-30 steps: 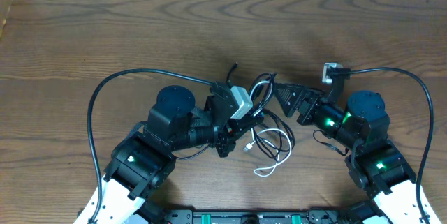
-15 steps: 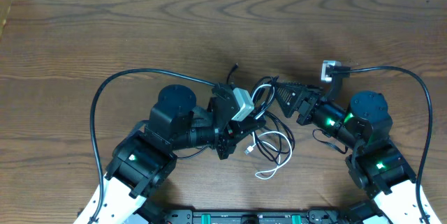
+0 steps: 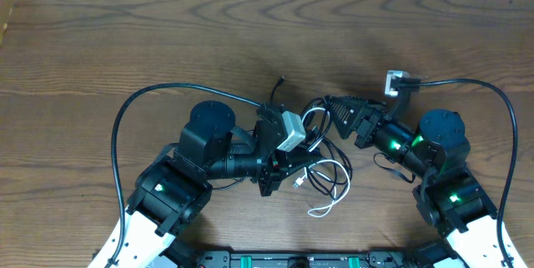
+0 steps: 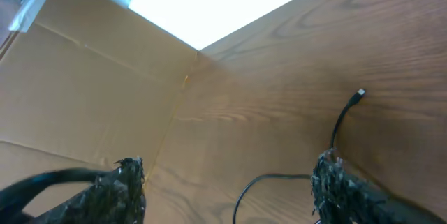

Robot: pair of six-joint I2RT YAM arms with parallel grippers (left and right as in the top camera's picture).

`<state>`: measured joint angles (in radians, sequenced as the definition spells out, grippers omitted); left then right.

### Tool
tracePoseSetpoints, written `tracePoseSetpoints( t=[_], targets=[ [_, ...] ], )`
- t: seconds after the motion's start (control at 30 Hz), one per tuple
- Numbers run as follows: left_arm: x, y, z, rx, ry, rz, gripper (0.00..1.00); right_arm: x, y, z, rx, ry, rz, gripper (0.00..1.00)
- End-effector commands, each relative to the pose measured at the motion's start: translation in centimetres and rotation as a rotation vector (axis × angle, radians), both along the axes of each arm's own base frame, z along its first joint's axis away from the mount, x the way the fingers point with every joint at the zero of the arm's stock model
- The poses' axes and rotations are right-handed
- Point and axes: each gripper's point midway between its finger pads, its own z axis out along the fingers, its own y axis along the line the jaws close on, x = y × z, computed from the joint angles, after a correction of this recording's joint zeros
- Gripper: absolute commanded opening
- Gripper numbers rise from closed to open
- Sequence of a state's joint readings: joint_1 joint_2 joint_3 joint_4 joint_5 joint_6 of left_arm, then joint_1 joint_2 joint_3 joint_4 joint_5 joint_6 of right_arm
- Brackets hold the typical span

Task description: Untangle cables

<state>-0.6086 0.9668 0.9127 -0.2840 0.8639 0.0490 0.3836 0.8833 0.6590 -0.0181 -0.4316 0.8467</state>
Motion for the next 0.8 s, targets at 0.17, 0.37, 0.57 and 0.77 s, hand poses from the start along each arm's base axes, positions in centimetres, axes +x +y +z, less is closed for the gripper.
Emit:
tracePoseSetpoints(
  t=[0.17, 0.37, 0.57, 0.77],
  targets=[
    [2.3, 0.5, -0.1, 0.028, -0.052, 0.12, 0.08, -1.9, 1.6, 0.2, 0.025, 0.006, 0.149, 0.74],
    [2.4, 0.3, 0.7, -0.002, -0.057, 0.123, 0.07, -2.6, 2.1, 0.2, 0.019, -0.007, 0.201, 0.69],
    [0.0, -0.6, 1.5, -0.061, -0.029, -0.037, 0.08, -2.3, 2.2, 0.9, 0.029, -0.041, 0.205, 0.68],
    [-0.2, -1.1, 0.8, -0.058, 0.028, -0.074, 0.08, -2.0, 2.5, 2.0, 0.047, -0.096, 0.216, 0.69]
  ],
)
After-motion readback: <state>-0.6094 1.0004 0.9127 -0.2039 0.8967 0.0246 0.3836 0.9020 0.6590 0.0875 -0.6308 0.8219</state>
